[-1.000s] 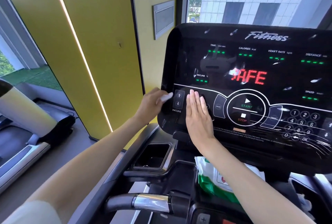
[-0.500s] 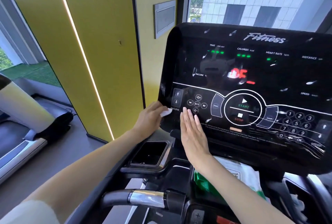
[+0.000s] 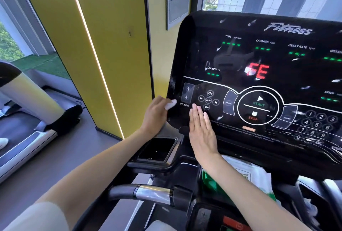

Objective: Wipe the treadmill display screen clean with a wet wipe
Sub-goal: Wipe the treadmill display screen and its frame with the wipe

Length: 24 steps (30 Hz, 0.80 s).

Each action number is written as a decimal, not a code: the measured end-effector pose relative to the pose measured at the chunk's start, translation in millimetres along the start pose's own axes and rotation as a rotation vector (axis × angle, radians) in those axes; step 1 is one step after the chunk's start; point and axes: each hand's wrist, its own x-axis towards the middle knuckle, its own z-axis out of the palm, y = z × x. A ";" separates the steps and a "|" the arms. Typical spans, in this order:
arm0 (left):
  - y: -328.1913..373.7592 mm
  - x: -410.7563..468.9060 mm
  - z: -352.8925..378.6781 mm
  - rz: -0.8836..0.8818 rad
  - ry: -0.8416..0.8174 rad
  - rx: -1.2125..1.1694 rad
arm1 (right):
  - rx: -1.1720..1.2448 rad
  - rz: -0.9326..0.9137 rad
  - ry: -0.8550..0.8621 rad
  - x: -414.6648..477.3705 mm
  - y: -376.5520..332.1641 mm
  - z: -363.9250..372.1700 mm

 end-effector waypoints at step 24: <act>8.1 -37.4 21.6 0.030 -0.094 0.045 | 0.013 0.032 0.046 3.1 -4.9 8.5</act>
